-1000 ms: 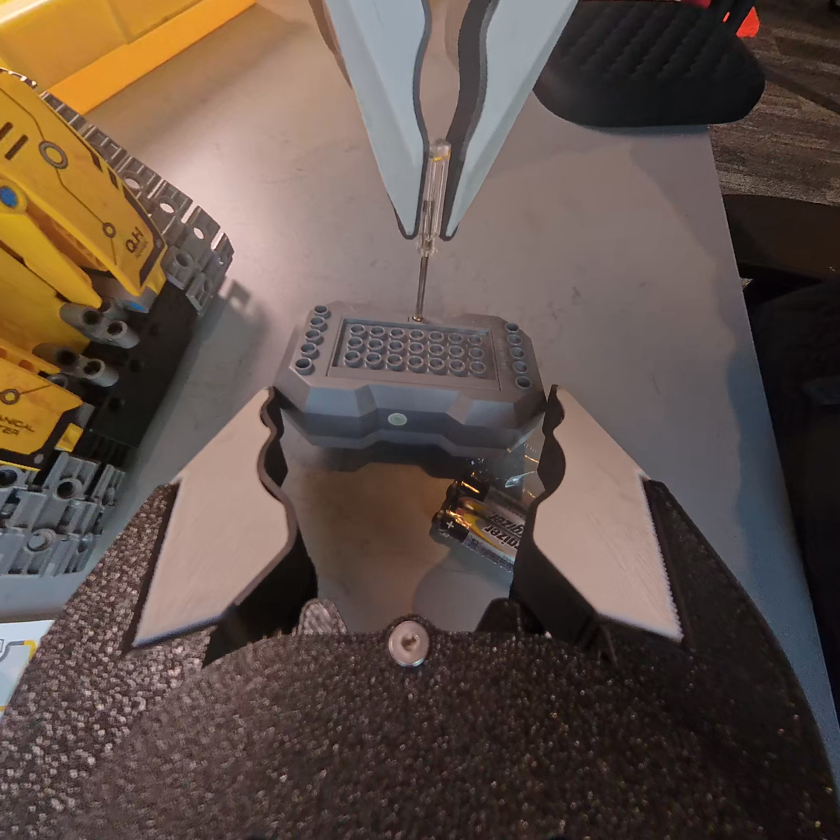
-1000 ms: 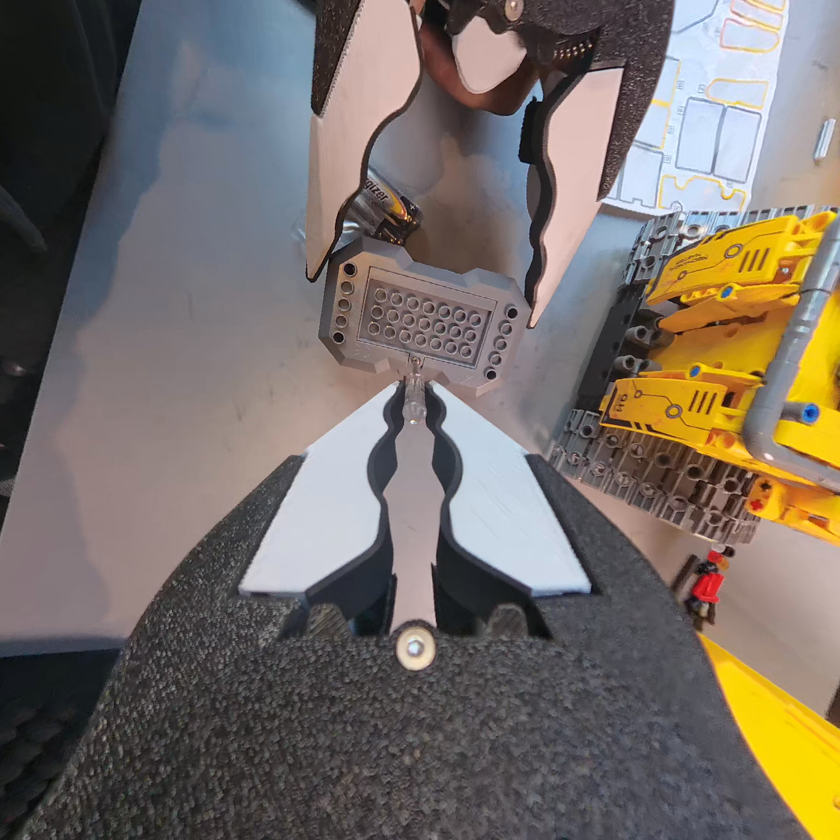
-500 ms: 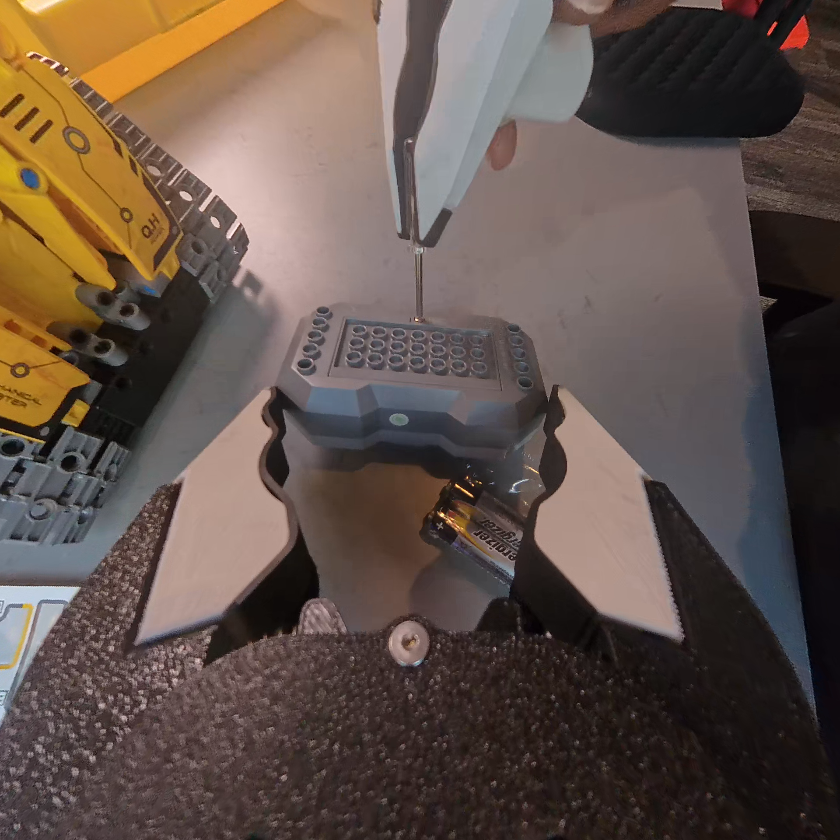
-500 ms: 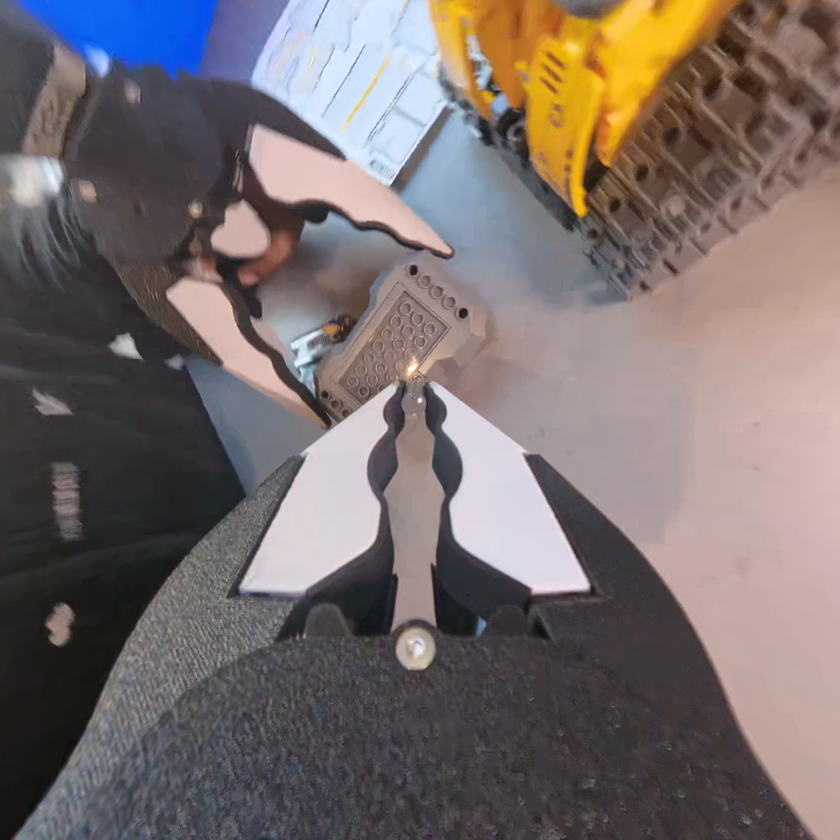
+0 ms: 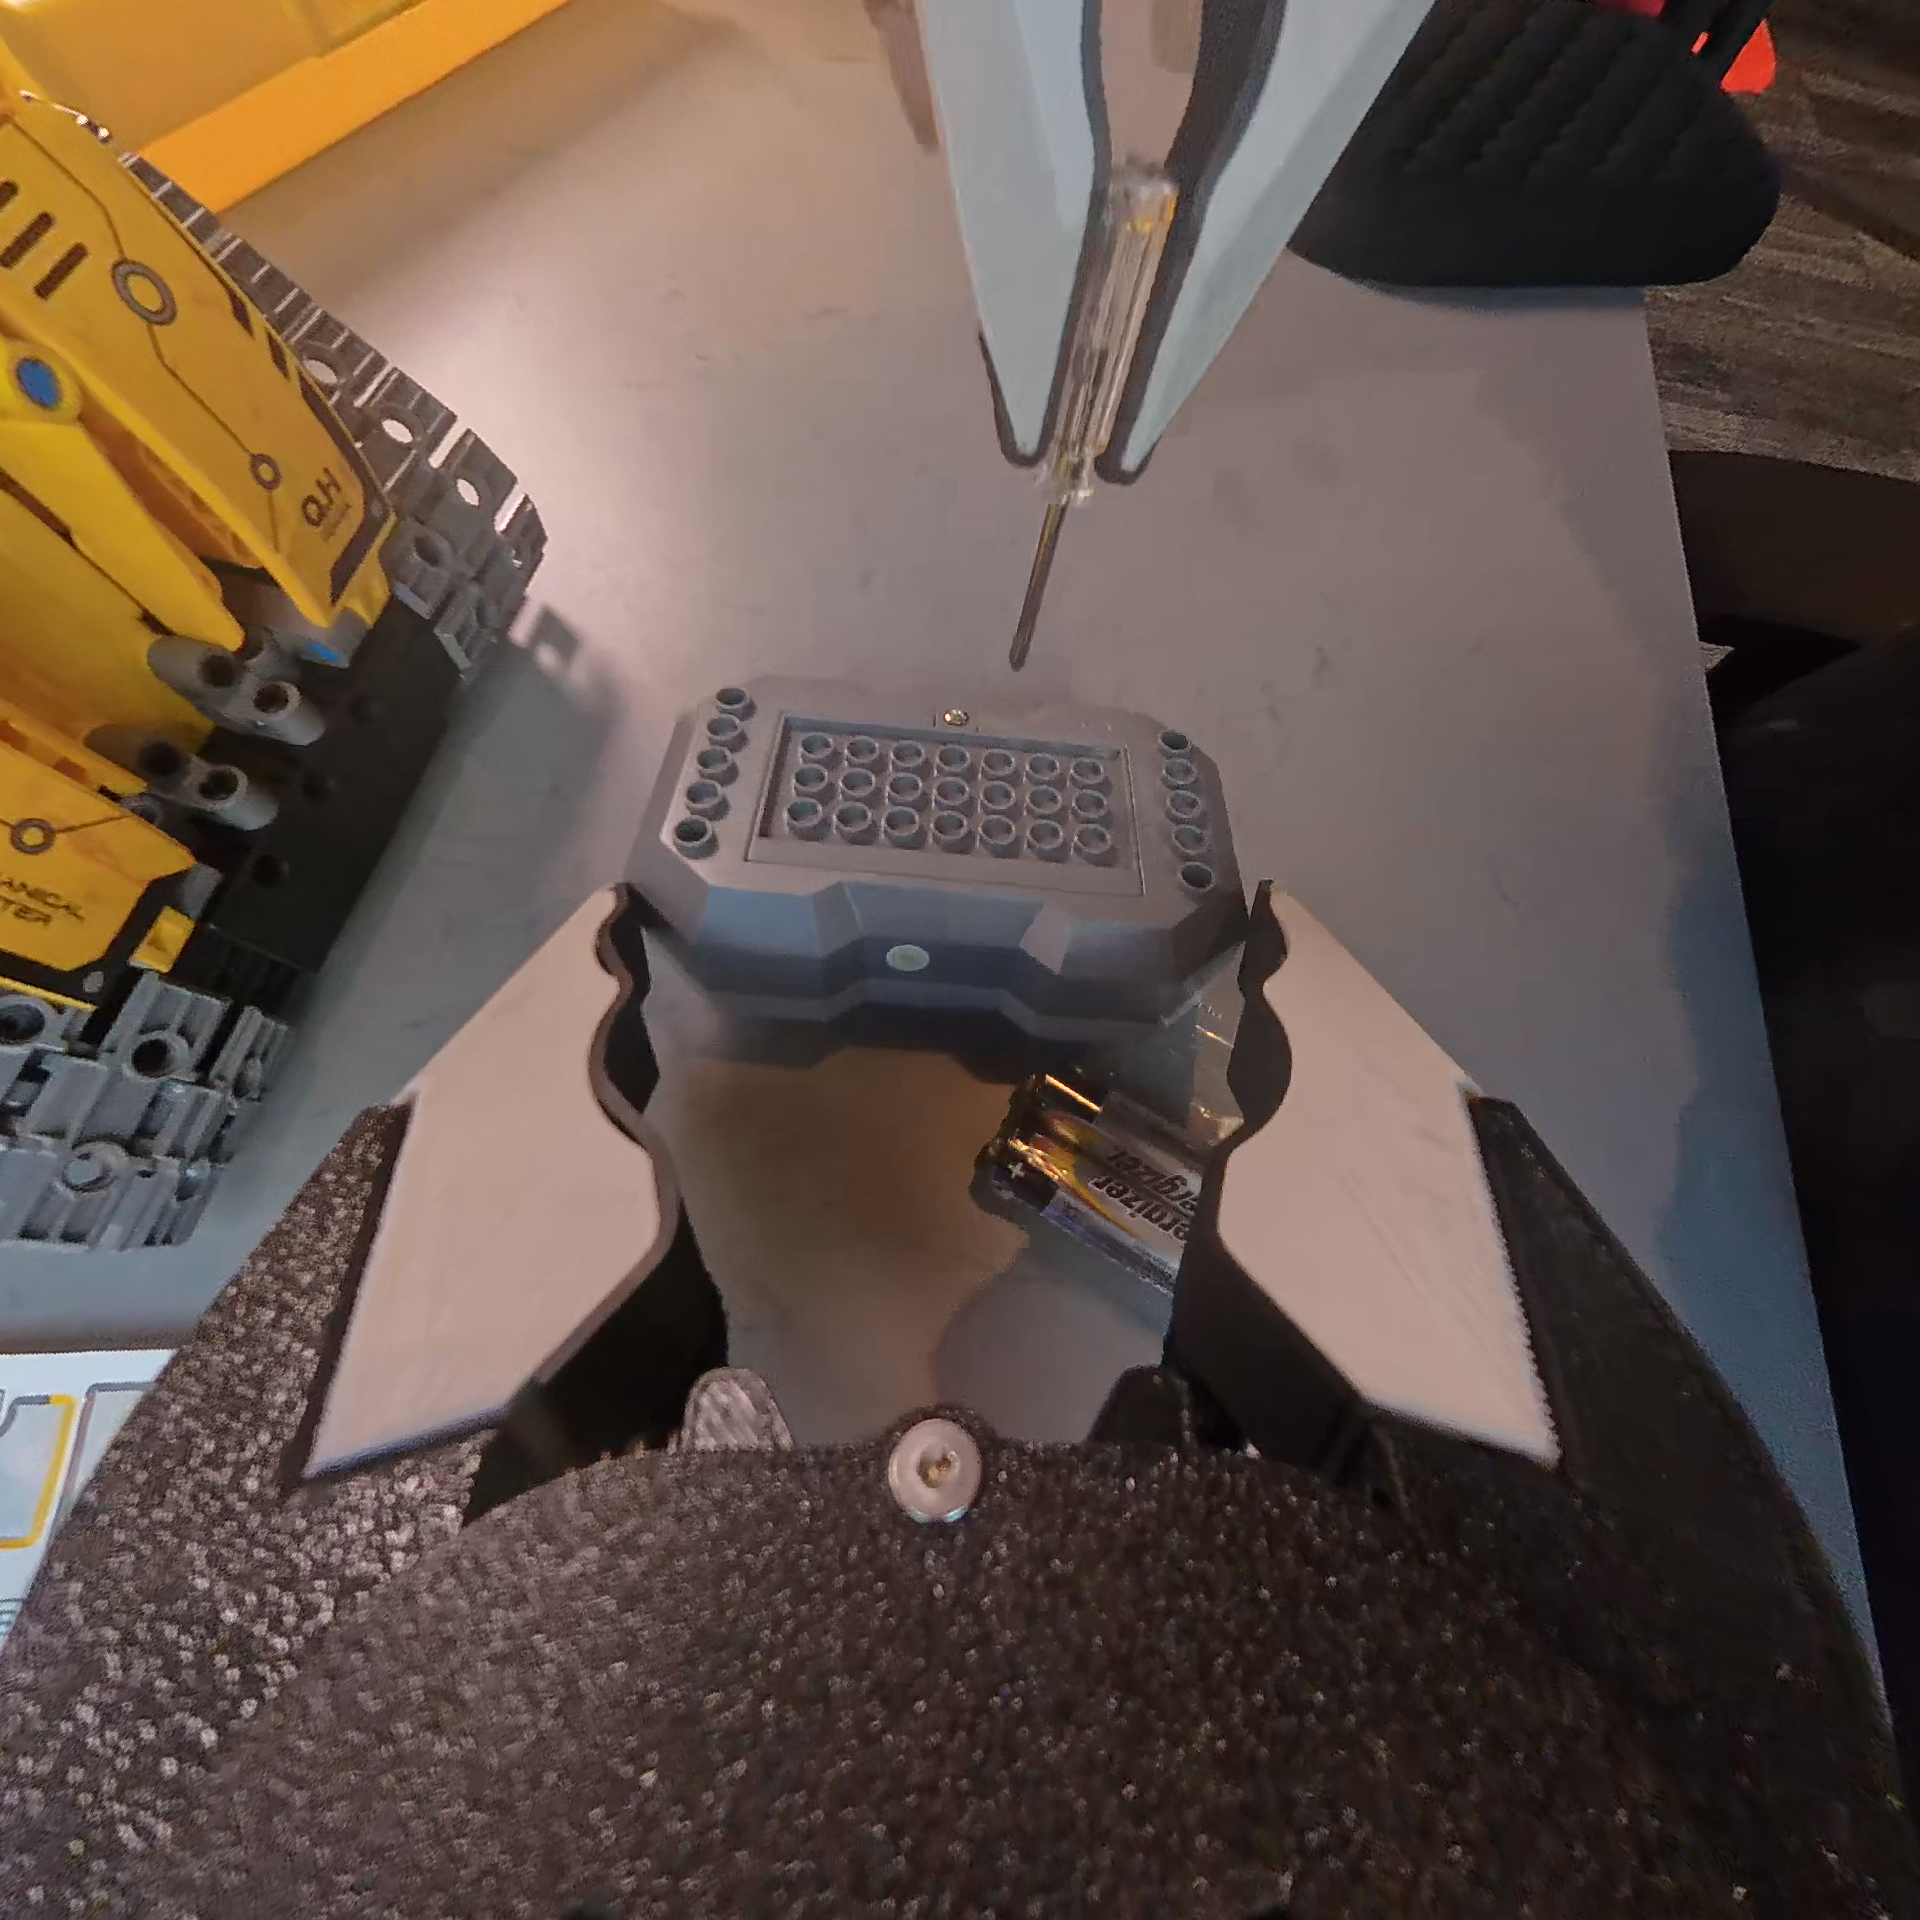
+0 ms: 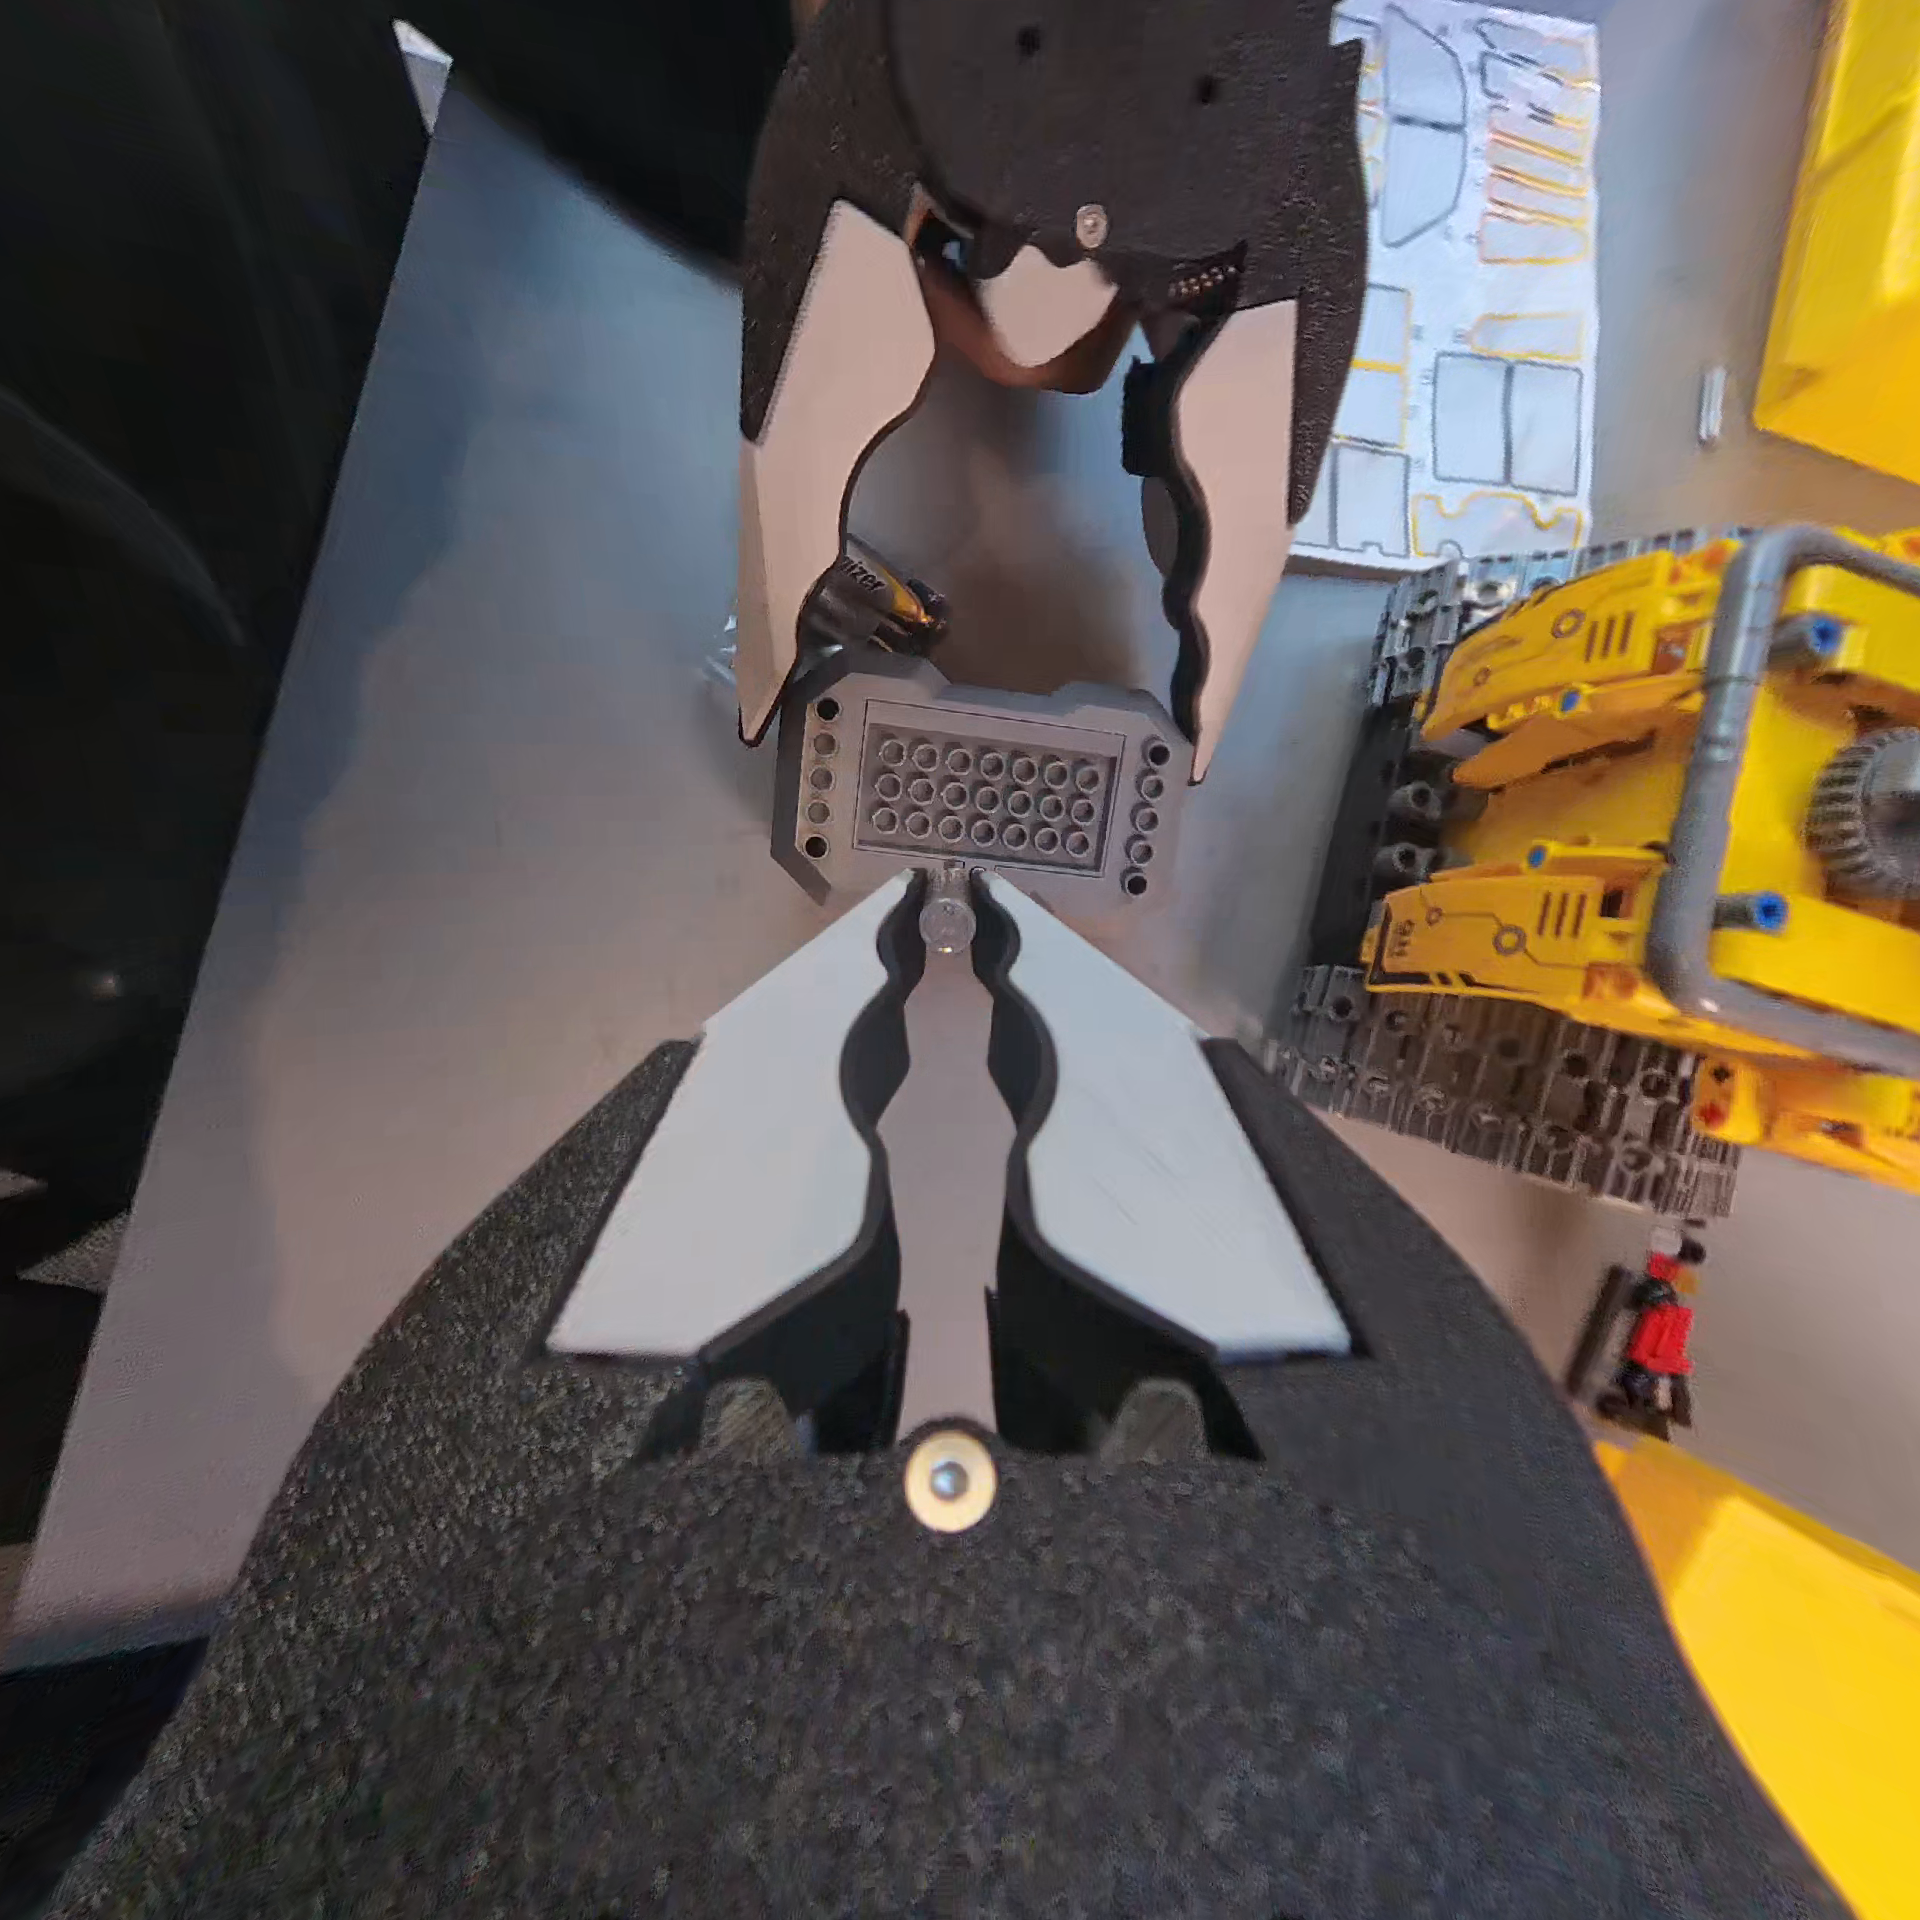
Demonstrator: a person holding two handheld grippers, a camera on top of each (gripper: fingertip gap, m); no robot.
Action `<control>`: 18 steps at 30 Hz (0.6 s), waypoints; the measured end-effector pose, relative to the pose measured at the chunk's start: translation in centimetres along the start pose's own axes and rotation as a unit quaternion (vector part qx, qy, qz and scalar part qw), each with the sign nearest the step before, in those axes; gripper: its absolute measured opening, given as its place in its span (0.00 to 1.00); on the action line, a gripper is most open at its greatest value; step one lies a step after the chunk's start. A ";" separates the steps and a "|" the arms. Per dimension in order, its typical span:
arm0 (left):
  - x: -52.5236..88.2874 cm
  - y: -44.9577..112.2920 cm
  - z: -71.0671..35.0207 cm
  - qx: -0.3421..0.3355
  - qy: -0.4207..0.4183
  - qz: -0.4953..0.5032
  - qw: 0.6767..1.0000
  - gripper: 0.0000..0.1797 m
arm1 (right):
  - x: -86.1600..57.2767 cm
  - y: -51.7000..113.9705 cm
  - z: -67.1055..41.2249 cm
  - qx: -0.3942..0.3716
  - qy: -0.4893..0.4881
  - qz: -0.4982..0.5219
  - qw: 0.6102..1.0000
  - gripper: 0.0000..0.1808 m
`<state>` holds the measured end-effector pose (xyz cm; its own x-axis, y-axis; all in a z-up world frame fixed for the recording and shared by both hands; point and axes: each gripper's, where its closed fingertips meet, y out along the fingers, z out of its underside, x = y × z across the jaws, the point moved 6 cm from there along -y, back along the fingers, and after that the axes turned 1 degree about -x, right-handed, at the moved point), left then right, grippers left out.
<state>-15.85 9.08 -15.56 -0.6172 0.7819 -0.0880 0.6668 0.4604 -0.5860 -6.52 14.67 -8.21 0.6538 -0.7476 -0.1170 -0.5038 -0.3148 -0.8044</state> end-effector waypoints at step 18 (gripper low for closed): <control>0.0 -0.2 0.1 -0.009 0.004 0.029 1.000 0.62 | -0.4 1.5 0.7 0.002 -0.046 -0.025 0.999 0.04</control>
<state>-16.00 8.94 -15.47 -0.5739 0.8109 -0.1145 0.7084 0.4215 -0.5661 -7.17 14.90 -9.77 0.7268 -0.6744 -0.1303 -0.4675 -0.3468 -0.8132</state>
